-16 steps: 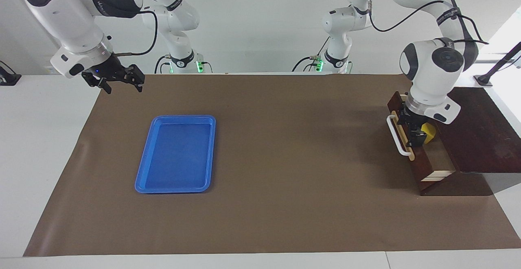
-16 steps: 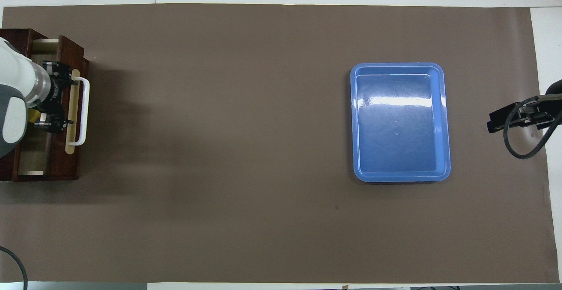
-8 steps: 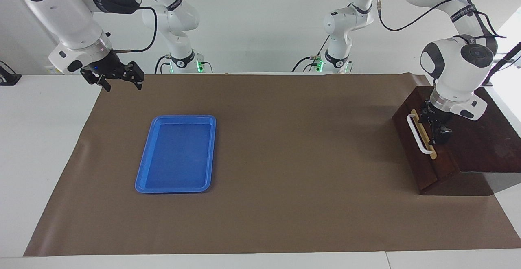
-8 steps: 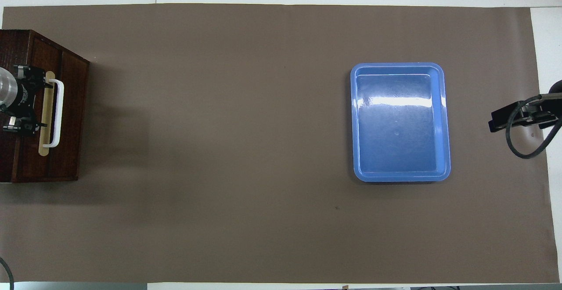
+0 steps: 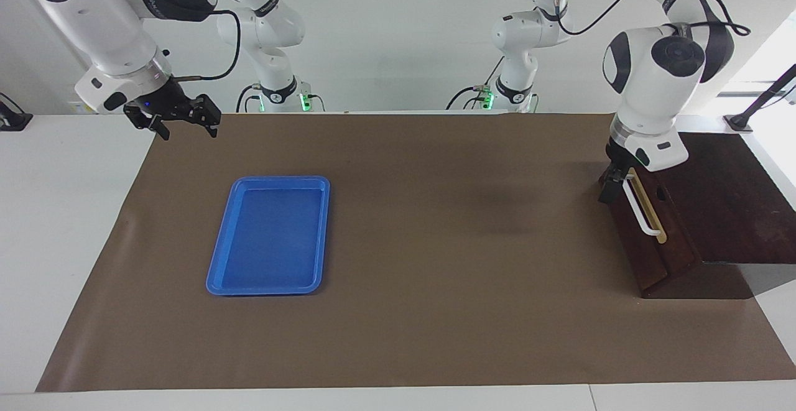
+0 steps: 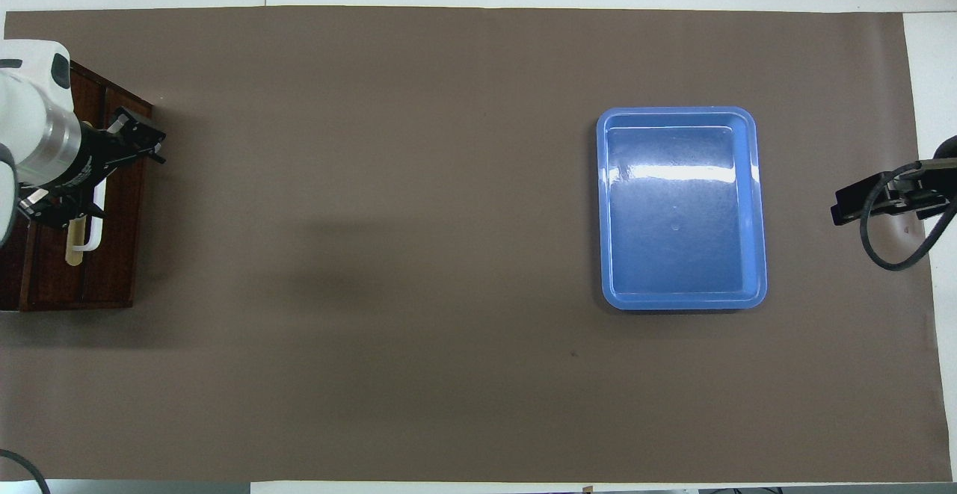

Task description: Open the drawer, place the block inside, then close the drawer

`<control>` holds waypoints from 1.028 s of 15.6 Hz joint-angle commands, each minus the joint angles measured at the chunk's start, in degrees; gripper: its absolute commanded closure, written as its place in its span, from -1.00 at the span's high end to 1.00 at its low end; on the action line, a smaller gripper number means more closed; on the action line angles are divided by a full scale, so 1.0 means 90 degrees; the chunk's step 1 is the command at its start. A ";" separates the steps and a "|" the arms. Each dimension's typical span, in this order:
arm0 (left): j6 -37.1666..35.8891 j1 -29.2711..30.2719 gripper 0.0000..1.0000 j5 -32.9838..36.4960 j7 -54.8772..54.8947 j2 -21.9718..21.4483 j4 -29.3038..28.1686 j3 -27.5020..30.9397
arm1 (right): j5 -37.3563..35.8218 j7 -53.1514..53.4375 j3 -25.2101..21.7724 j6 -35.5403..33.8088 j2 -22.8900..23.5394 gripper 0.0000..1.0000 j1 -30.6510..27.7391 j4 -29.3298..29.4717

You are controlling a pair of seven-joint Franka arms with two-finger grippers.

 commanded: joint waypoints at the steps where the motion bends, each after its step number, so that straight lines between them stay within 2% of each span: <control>1: -0.0733 0.0005 1.00 -0.0337 0.1779 -0.0093 0.0277 0.0040 | 0.0047 0.0073 0.0078 -0.0027 -0.0027 1.00 -0.0096 0.0039; 3: -0.0754 -0.0102 1.00 -0.0366 0.2609 -0.0112 0.0229 0.0049 | 0.0047 0.0044 0.0078 -0.0017 -0.0017 1.00 -0.0096 0.0039; 6: -0.0977 -0.0122 1.00 -0.0395 0.3236 -0.0220 0.0141 0.0069 | 0.0057 0.0063 0.0078 0.0002 -0.0027 1.00 -0.0076 0.0029; 12: -0.1232 -0.0560 1.00 -0.0503 0.3746 -0.0103 0.0530 0.0381 | 0.0126 0.0093 0.0078 0.0012 -0.0037 1.00 -0.0115 0.0029; 16: -0.1242 -0.0591 1.00 -0.0454 0.3795 -0.0083 0.0580 0.0420 | 0.0125 0.0093 0.0078 0.0012 -0.0047 1.00 -0.0115 0.0029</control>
